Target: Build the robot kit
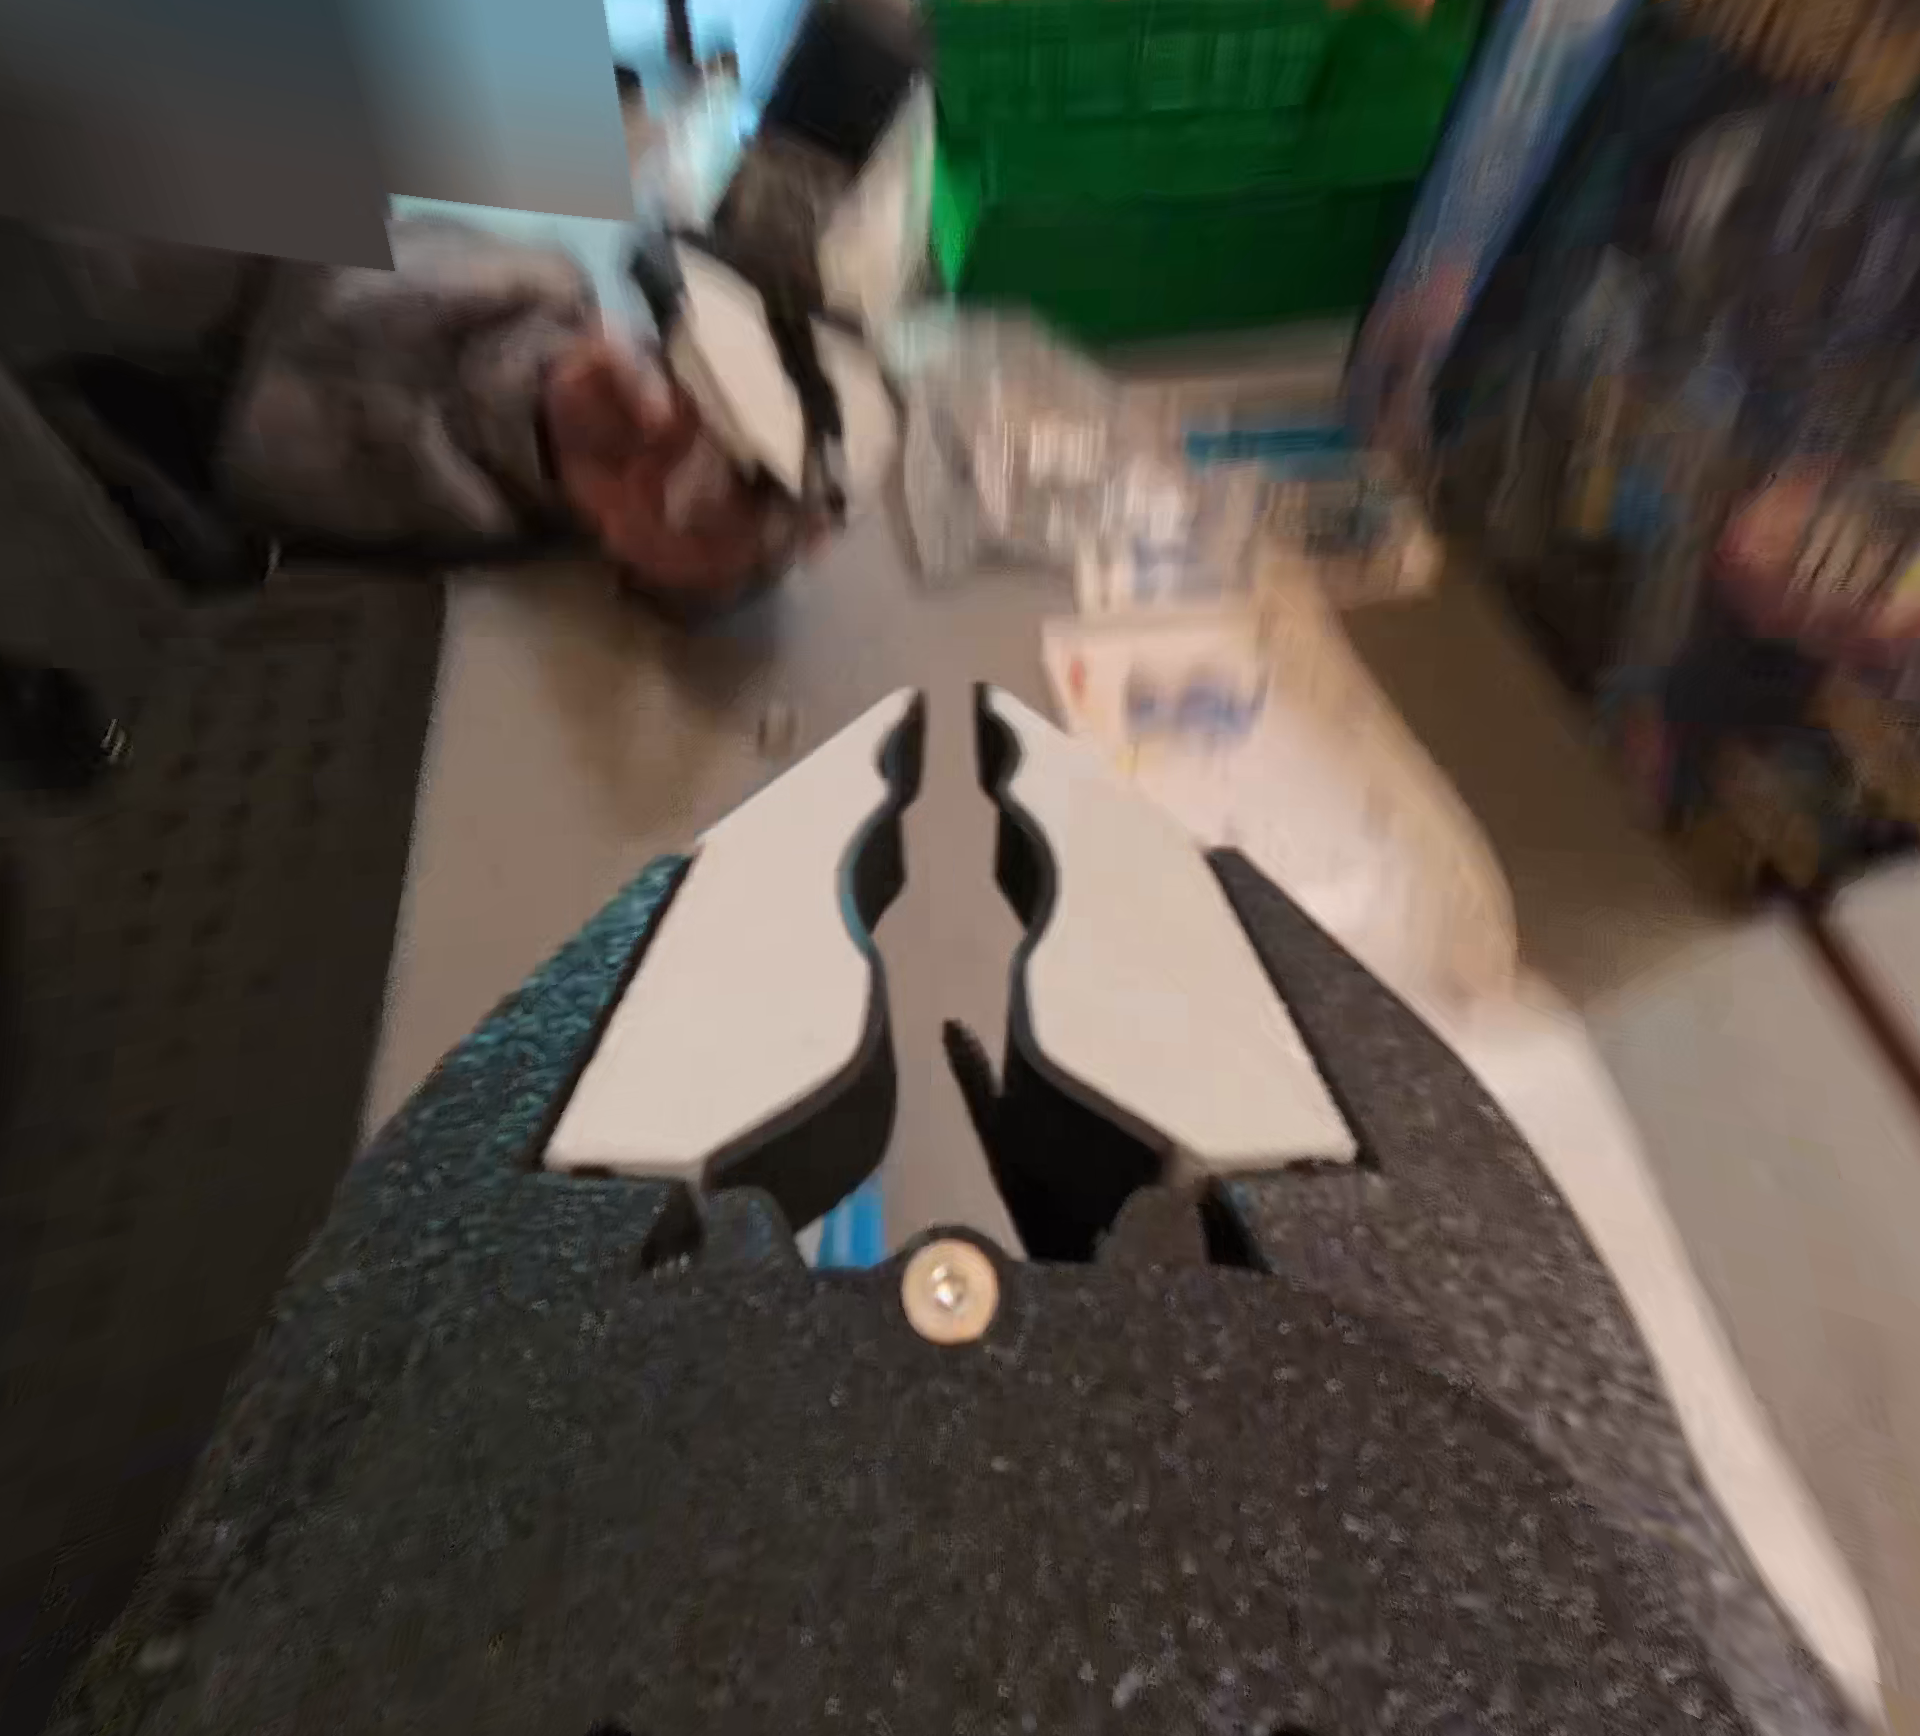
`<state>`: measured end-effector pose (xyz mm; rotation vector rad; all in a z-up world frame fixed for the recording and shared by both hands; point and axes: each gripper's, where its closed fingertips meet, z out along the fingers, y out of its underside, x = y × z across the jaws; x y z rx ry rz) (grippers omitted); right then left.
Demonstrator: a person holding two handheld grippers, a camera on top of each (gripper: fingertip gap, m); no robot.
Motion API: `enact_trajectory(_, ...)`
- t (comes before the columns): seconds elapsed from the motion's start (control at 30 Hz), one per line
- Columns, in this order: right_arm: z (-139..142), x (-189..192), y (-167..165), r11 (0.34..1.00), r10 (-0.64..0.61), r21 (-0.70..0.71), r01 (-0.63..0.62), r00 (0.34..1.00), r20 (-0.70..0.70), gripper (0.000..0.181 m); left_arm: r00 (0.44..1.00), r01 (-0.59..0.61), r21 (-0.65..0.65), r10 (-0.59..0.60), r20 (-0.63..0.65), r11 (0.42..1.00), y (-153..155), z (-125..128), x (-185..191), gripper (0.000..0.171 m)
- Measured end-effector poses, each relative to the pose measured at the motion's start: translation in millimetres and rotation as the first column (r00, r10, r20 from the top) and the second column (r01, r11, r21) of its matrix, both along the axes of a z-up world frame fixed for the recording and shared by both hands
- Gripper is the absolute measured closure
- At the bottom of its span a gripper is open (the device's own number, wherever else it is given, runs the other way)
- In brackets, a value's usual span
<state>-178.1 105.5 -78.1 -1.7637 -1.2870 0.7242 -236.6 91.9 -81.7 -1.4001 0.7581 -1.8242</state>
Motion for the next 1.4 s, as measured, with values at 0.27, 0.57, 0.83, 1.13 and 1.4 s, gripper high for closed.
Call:
enact_trajectory(0.27, -127, 103, -14, 0.954, -0.154, -0.187, 0.236, 0.915, 0.372, 0.159, 0.767, -0.158, 0.523, 0.437, -0.469, 0.837, 37, -73, 5, 0.165)
enact_trajectory(0.57, -147, 99, -5, 0.952, -0.166, -0.166, 0.259, 0.888, 0.43, 0.169, 0.576, 0.04, 0.511, 0.398, -0.714, 0.859, 30, -126, 0, 0.165)
enact_trajectory(0.83, -154, 97, -1, 0.941, -0.161, -0.21, 0.267, 0.895, 0.415, 0.174, 0.509, 0.114, 0.432, 0.321, -0.799, 0.894, 20, -147, -2, 0.165)
enact_trajectory(1.13, -75, 49, -7, 0.949, -0.119, -0.303, 0.086, 0.989, -0.091, 0.175, 0.535, 0.154, 0.403, 0.267, -0.802, 0.902, 8, -145, 1, 0.151)
enact_trajectory(1.4, -9, -5, -28, 0.825, -0.099, -0.512, -0.241, 0.829, -0.55, 0.175, 0.826, -0.057, 0.648, 0.4, -0.396, 0.76, -9, -46, 23, 0.152)
